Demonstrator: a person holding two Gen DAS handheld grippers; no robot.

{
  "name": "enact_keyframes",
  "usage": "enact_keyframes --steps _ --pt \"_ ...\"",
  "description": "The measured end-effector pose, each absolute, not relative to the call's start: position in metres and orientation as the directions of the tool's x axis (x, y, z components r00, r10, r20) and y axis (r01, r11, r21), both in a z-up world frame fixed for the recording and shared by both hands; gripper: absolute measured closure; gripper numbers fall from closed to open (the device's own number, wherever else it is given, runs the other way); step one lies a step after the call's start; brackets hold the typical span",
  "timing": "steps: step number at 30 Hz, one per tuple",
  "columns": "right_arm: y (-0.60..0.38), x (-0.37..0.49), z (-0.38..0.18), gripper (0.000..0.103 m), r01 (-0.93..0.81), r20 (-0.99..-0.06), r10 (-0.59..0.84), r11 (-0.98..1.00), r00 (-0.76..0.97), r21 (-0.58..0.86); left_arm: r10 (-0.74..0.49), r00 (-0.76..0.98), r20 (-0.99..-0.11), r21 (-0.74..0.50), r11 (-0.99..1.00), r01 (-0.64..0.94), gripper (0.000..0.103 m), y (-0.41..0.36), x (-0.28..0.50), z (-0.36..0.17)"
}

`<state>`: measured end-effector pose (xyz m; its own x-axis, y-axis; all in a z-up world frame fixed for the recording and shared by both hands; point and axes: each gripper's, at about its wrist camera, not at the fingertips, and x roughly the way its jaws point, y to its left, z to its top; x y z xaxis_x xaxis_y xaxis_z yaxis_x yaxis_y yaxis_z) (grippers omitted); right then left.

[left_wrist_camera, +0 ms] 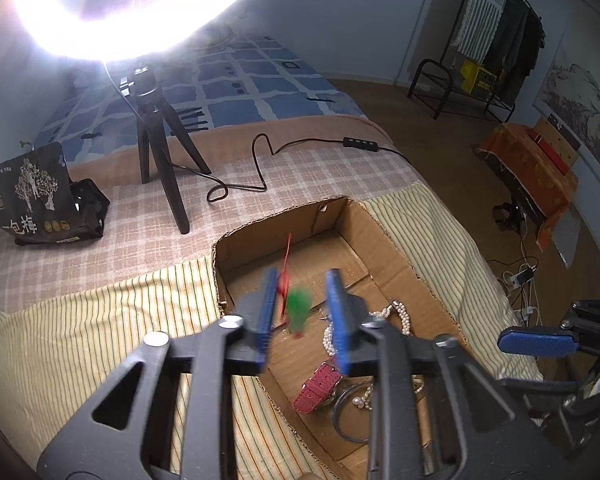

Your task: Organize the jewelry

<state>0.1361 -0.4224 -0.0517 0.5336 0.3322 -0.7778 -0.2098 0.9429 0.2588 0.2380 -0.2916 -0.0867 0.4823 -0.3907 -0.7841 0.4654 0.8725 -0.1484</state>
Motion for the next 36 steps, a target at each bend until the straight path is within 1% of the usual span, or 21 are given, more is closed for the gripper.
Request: enact_keyframes --steps 1,2,3,5,6,7,10,13,14,20,26,31,36 --pt "-0.420 0.135 -0.052 0.049 -0.210 -0.781 0.321 0.946 0.536 0.245 -0.390 0.486 -0.782 -0.145 0.872 0.467 0.058 -0.291 0.237 -0.086" --pt "-0.420 0.135 -0.052 0.040 -0.212 -0.780 0.317 0.948 0.539 0.238 -0.388 0.491 -0.780 -0.142 0.873 0.466 0.056 -0.291 0.237 -0.086" --pt "-0.419 0.133 -0.052 0.037 -0.212 -0.779 0.308 0.950 0.546 0.228 -0.385 0.496 -0.778 -0.137 0.875 0.464 0.051 -0.291 0.236 -0.085" --pt "-0.418 0.132 -0.052 0.026 -0.202 -0.780 0.288 0.957 0.555 0.209 -0.380 0.502 -0.777 -0.133 0.878 0.460 0.044 -0.290 0.236 -0.084" --pt "-0.417 0.132 -0.051 0.024 -0.198 -0.779 0.279 0.959 0.561 0.201 -0.380 0.504 -0.776 -0.133 0.879 0.458 0.039 -0.289 0.236 -0.083" --pt "-0.417 0.131 -0.050 0.019 -0.195 -0.777 0.270 0.962 0.568 0.191 -0.381 0.507 -0.774 -0.133 0.879 0.458 0.036 -0.289 0.236 -0.082" --pt "-0.416 0.130 -0.049 0.013 -0.183 -0.776 0.236 0.970 0.585 0.157 -0.370 0.516 -0.773 -0.115 0.881 0.459 0.030 -0.287 0.234 -0.081" --pt "-0.414 0.129 -0.048 0.004 -0.159 -0.777 0.197 0.979 0.597 0.126 -0.355 0.522 -0.775 -0.099 0.885 0.454 0.026 -0.286 0.232 -0.079" --pt "-0.414 0.129 -0.047 0.002 -0.154 -0.776 0.191 0.981 0.602 0.122 -0.352 0.524 -0.776 -0.097 0.886 0.453 0.026 -0.285 0.232 -0.079" --pt "-0.409 0.123 -0.040 0.002 -0.112 -0.770 0.136 0.990 0.623 0.085 -0.348 0.534 -0.771 -0.099 0.893 0.439 0.025 -0.274 0.226 -0.070" --pt "-0.400 0.112 -0.027 0.000 -0.046 -0.758 0.046 0.999 0.650 0.021 -0.353 0.559 -0.751 -0.093 0.894 0.439 0.025 -0.262 0.210 -0.052" --pt "-0.389 0.099 -0.013 0.000 0.007 -0.732 -0.058 0.997 0.679 -0.072 -0.365 0.574 -0.733 -0.099 0.892 0.441 0.025 -0.248 0.192 -0.034" --pt "-0.381 0.084 -0.001 0.000 0.028 -0.713 -0.071 0.997 0.698 -0.072 -0.374 0.586 -0.719 -0.108 0.893 0.437 0.025 -0.230 0.171 -0.020"
